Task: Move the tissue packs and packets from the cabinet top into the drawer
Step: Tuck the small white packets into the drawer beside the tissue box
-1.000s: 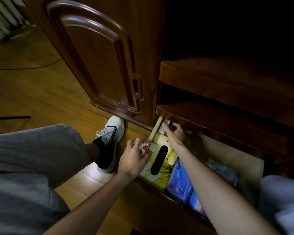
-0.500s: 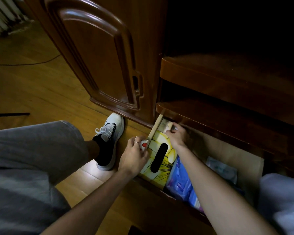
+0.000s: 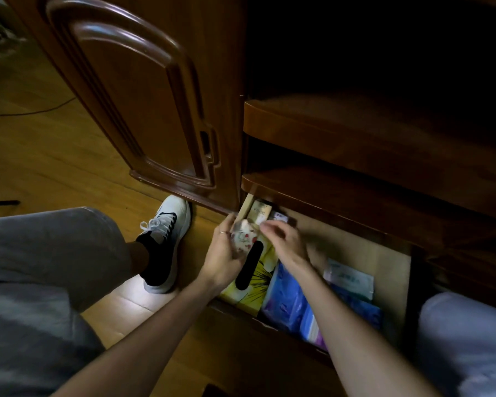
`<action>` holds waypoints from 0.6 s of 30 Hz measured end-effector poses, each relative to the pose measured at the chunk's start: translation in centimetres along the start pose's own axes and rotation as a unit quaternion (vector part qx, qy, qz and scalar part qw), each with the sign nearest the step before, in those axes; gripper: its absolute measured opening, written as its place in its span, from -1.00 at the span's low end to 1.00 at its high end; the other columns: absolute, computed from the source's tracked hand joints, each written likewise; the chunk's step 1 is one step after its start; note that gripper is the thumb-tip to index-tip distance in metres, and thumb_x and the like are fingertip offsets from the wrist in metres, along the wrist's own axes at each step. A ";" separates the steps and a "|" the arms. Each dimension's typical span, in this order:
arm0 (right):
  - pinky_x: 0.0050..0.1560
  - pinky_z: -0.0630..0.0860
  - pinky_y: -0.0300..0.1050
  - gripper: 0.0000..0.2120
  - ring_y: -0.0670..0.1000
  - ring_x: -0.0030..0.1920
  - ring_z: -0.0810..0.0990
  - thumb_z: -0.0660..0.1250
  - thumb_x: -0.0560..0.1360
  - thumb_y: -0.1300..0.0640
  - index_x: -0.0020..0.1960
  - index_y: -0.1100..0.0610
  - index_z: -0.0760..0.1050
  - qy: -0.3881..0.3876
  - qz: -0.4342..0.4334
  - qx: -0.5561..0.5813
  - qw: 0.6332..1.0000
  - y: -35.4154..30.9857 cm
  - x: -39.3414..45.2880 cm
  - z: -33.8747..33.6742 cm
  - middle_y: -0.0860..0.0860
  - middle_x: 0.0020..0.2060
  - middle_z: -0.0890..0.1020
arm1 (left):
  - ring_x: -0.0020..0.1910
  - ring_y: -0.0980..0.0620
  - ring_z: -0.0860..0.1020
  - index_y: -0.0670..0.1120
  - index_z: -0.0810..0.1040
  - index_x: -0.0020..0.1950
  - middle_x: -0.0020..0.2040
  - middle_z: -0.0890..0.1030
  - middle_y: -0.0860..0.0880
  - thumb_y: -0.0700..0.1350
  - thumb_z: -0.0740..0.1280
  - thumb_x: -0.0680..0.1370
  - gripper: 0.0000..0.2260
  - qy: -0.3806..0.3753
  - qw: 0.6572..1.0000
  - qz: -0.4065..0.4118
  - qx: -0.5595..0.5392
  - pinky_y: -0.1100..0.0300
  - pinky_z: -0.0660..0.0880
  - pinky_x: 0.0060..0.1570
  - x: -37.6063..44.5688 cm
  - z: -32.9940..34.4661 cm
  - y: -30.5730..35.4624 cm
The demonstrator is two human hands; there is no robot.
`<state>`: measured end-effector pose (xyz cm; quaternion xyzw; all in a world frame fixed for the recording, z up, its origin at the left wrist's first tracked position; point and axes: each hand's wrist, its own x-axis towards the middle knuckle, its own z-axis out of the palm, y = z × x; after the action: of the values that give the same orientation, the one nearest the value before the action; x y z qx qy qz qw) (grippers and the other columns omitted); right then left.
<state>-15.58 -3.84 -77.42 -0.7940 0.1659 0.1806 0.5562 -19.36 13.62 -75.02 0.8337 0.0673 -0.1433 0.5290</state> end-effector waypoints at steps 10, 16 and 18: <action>0.12 0.53 -0.15 -0.78 -0.13 0.09 0.60 0.50 0.48 0.00 0.09 -0.14 0.56 -0.079 0.029 0.083 0.993 1.7 -0.6 -2.1 -0.12 0.08 0.64 | 0.10 0.13 0.63 -0.12 0.58 0.28 0.23 0.64 -0.06 -0.28 0.34 0.62 -0.76 0.027 0.999 -0.034 -0.028 0.30 0.63 0.00 -0.5 0.4 0.4; 0.06 0.66 0.02 -0.82 0.05 0.11 0.63 0.36 0.60 0.08 0.18 -0.08 0.47 0.171 0.108 0.172 0.964 2.0 1.2 -1.8 0.05 0.17 0.61 | 0.12 0.04 0.59 0.07 0.56 0.35 0.16 0.58 0.06 -0.06 0.35 0.62 -0.71 0.061 0.993 -0.008 0.098 0.01 0.62 0.11 -0.6 0.4 0.3; -0.09 0.65 -0.09 -0.86 0.07 0.09 0.61 0.30 0.64 0.08 0.19 -0.07 0.47 0.236 0.130 0.178 0.946 2.2 1.9 -1.9 0.06 0.16 0.58 | 0.20 0.02 0.51 0.10 0.54 0.34 0.18 0.54 0.07 -0.04 0.35 0.60 -0.70 0.080 0.986 0.006 0.144 0.11 0.51 0.15 -0.3 0.0 -0.2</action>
<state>-14.71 -6.51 -79.58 -0.6734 0.4236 0.0263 0.6053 -19.73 13.67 -75.10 0.9104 0.0828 -0.0809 0.3972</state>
